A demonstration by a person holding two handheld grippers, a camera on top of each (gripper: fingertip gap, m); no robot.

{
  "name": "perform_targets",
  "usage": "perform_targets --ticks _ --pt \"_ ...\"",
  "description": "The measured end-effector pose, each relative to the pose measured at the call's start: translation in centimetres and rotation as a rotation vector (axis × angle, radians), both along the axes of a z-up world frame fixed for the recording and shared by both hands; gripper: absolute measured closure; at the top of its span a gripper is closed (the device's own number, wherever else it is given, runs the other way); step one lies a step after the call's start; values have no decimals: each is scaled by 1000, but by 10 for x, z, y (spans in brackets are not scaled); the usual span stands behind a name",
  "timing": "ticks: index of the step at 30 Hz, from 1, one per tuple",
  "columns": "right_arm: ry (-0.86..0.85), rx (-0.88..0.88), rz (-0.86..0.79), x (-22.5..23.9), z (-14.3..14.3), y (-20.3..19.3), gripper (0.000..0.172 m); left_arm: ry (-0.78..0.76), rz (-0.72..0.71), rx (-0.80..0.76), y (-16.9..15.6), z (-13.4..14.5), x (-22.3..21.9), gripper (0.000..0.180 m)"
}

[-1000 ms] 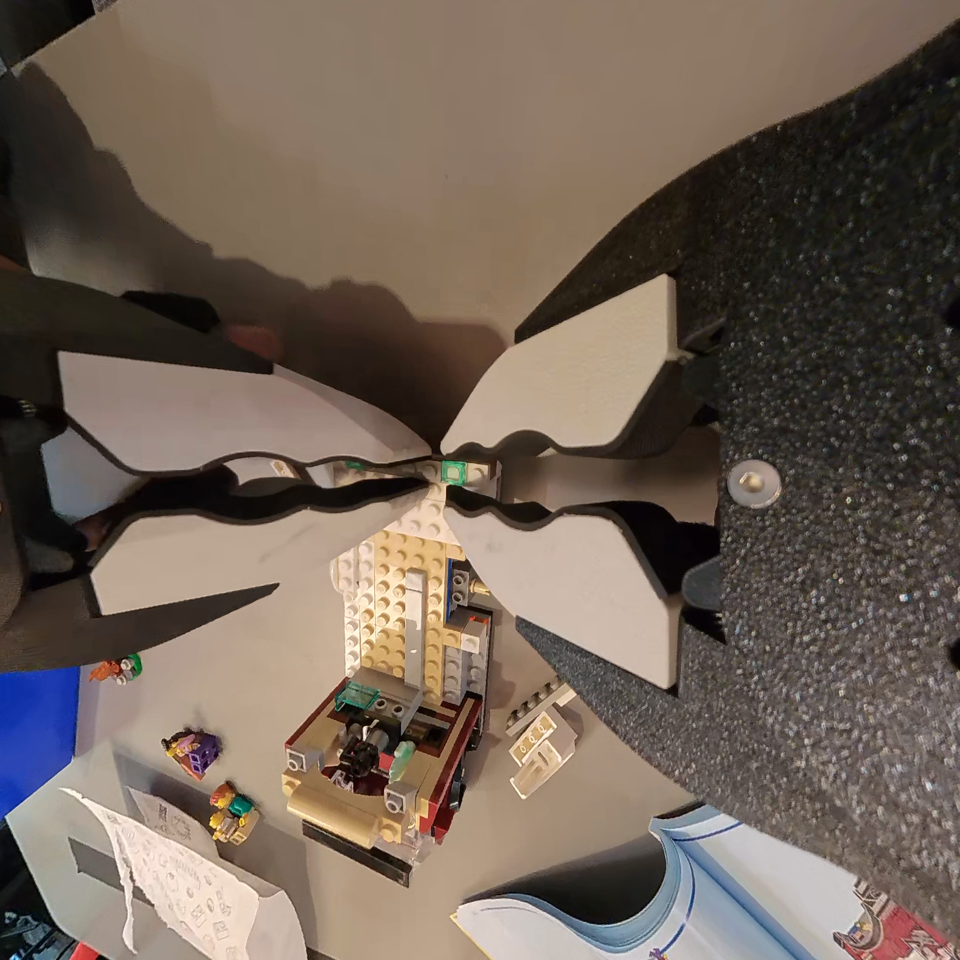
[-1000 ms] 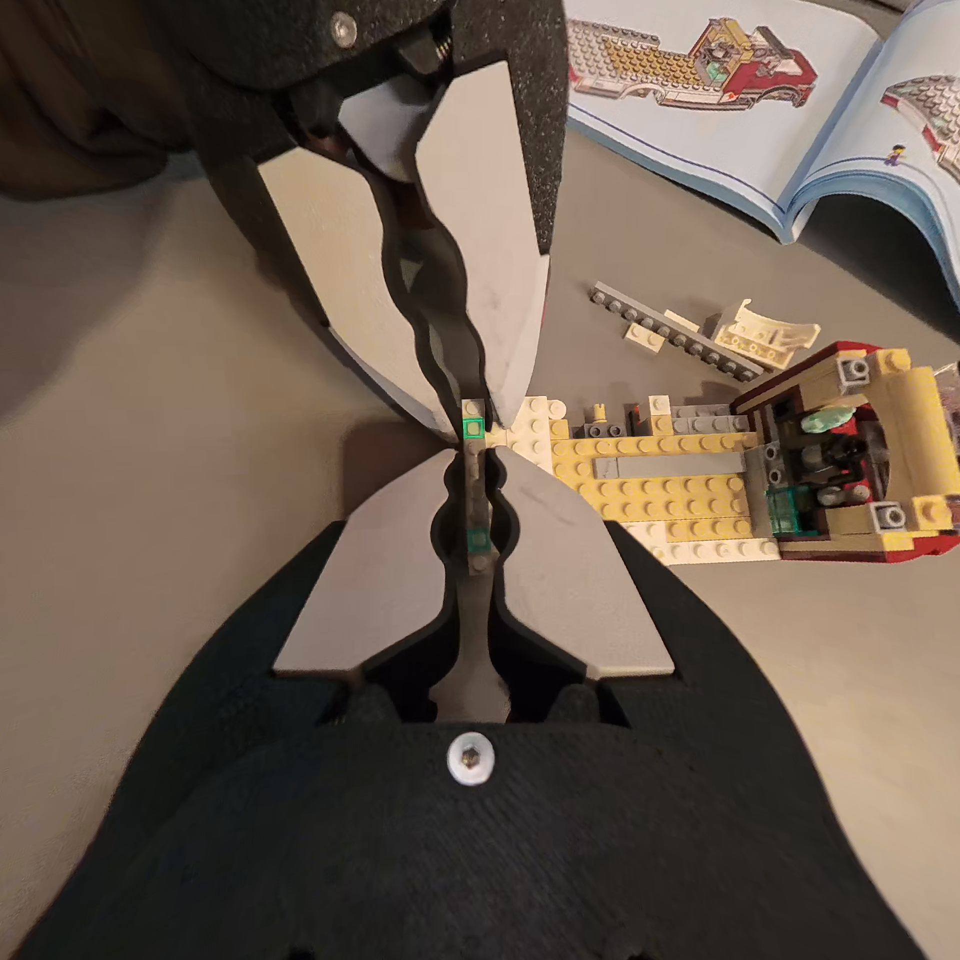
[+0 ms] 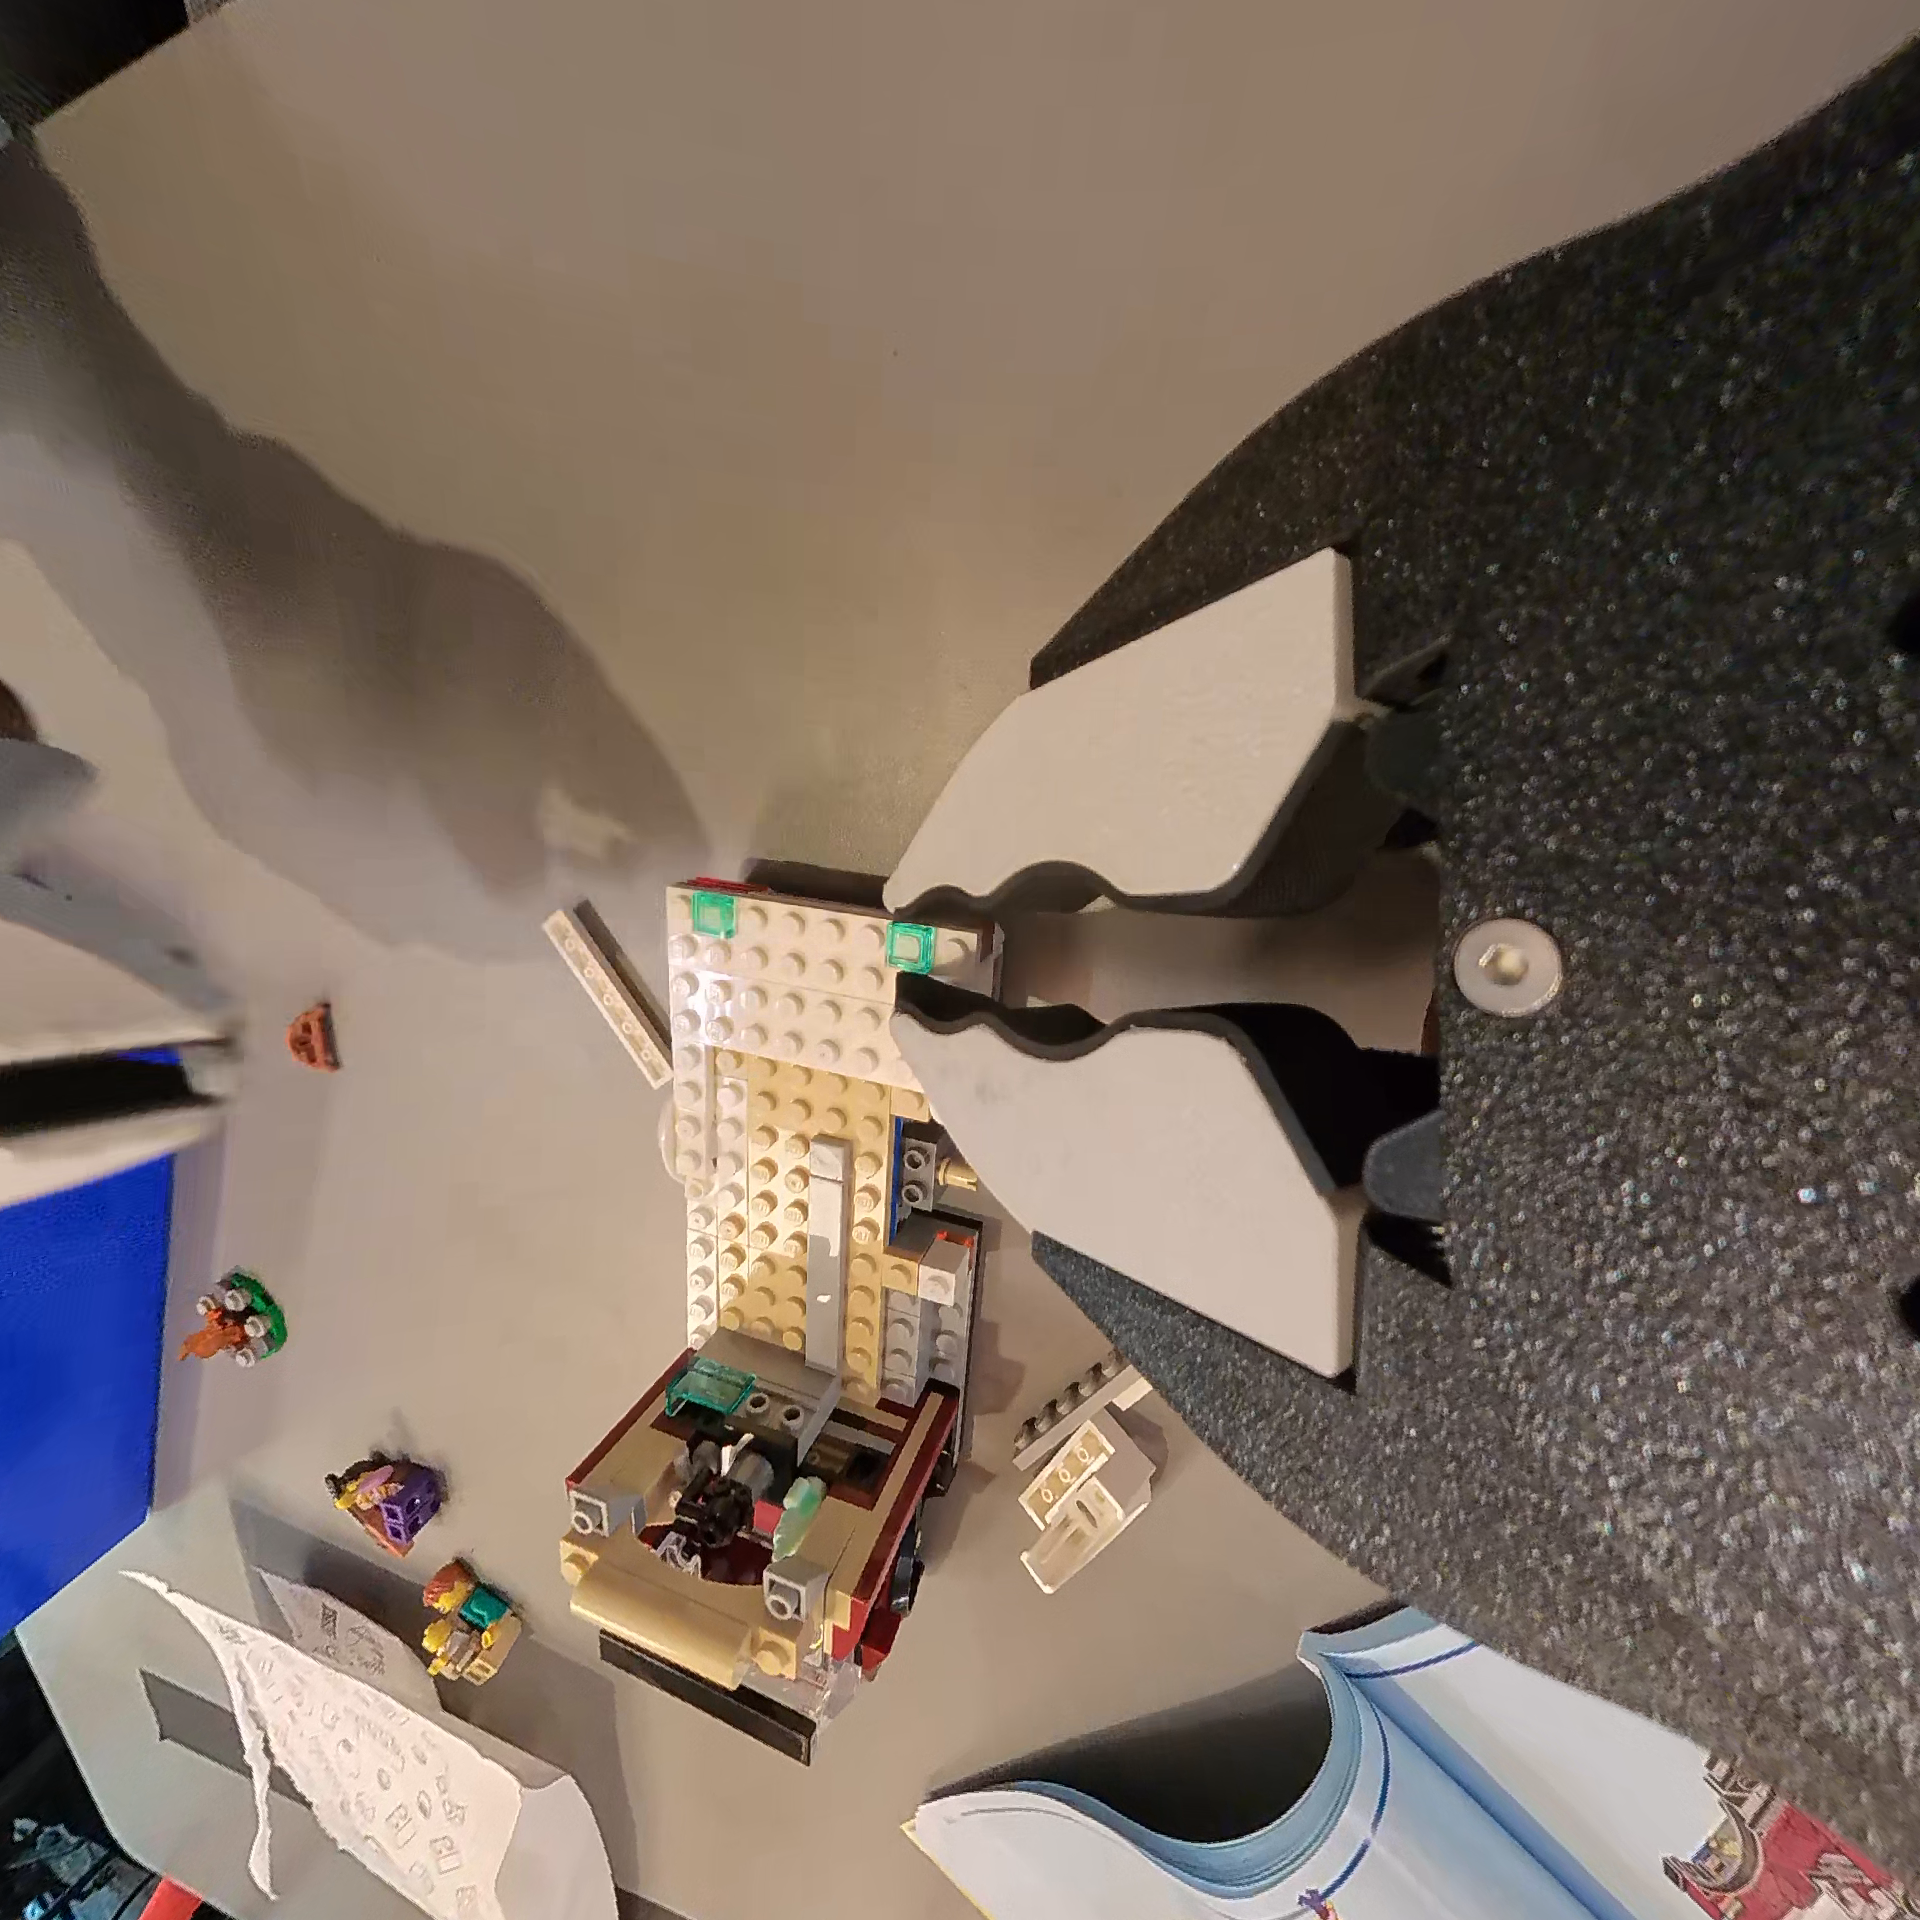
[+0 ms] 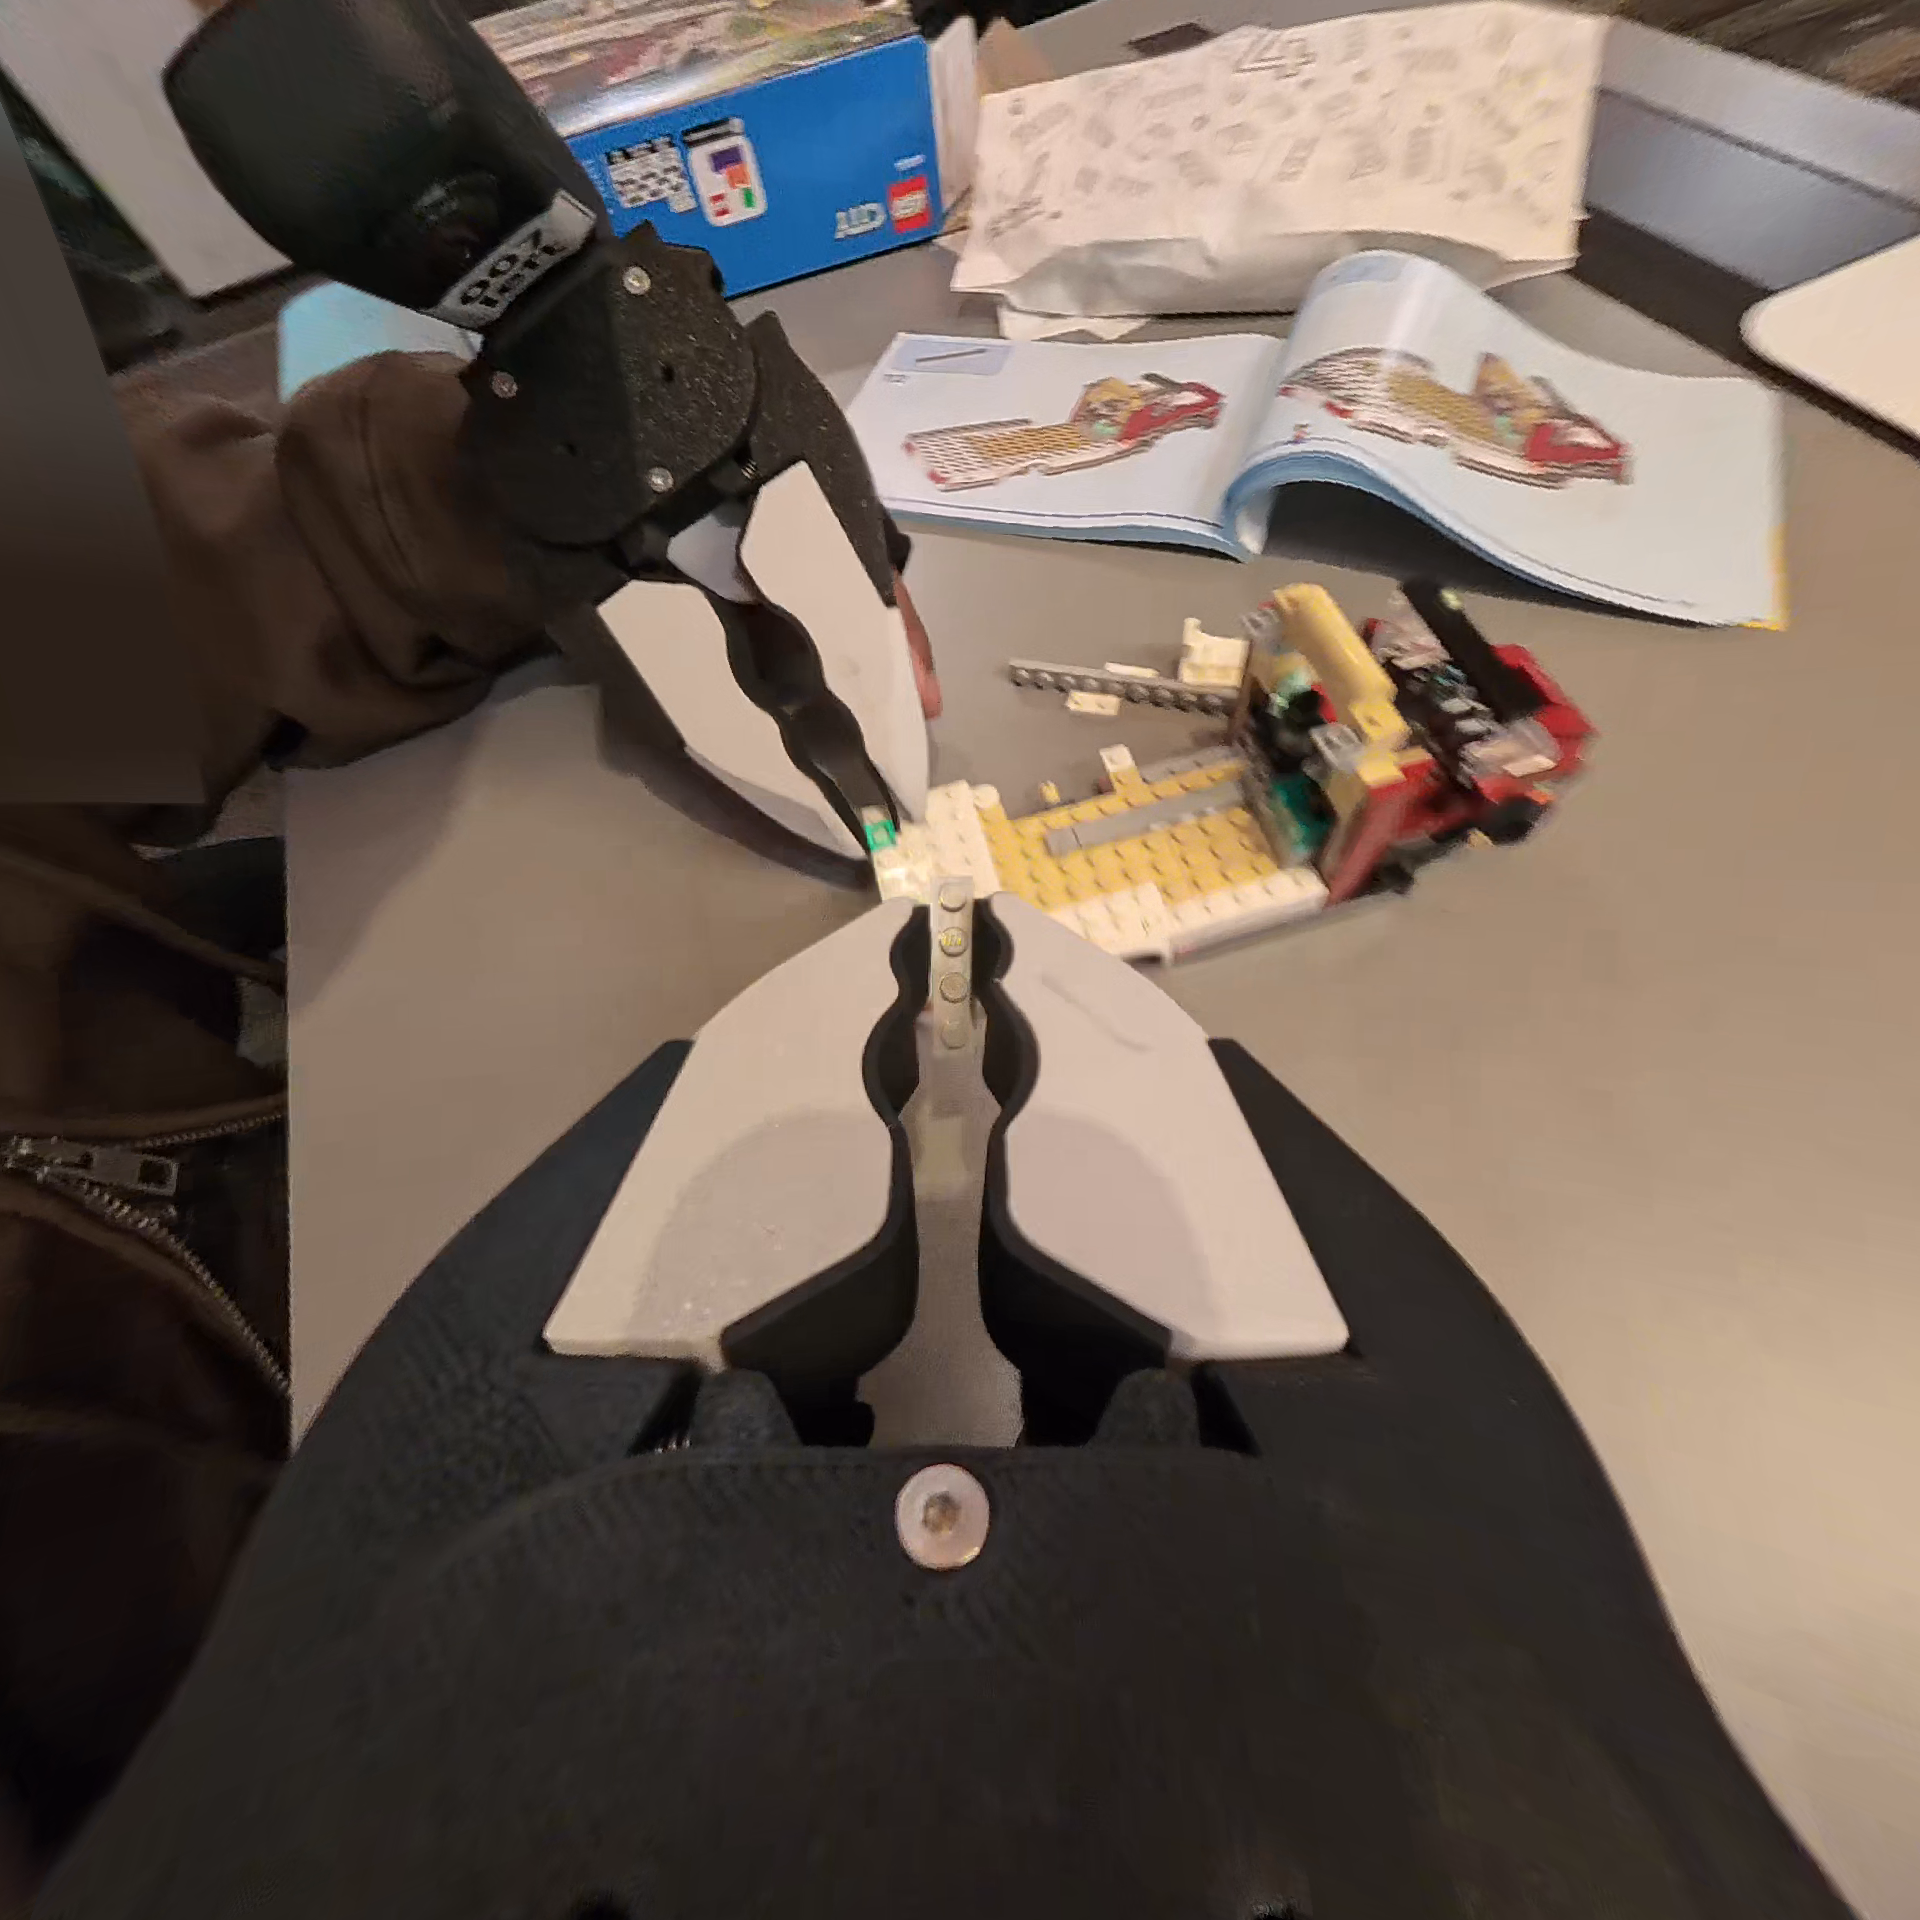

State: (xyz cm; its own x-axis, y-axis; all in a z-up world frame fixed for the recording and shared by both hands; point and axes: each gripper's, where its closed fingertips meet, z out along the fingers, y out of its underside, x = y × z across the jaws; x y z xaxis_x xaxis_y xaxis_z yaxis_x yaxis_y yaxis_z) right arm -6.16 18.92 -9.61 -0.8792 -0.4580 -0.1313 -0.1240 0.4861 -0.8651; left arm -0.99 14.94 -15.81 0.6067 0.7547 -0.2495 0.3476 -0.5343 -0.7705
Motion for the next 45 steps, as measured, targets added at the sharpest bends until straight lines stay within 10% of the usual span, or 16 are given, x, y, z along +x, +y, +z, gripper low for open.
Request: perform_targets --ticks 10,16,33,45 --pt "219 37 -550 -152 26 119 164 -6 -7 9 4 0 0 168" --pt "257 176 -714 -221 -8 147 158 -5 -8 7 4 0 0 168" --pt "283 16 -22 -6 -27 19 155 57 -25 10 18 10 -10 164" --pt "306 71 96 31 -54 -14 160 42 5 -43 14 1 -14 163"
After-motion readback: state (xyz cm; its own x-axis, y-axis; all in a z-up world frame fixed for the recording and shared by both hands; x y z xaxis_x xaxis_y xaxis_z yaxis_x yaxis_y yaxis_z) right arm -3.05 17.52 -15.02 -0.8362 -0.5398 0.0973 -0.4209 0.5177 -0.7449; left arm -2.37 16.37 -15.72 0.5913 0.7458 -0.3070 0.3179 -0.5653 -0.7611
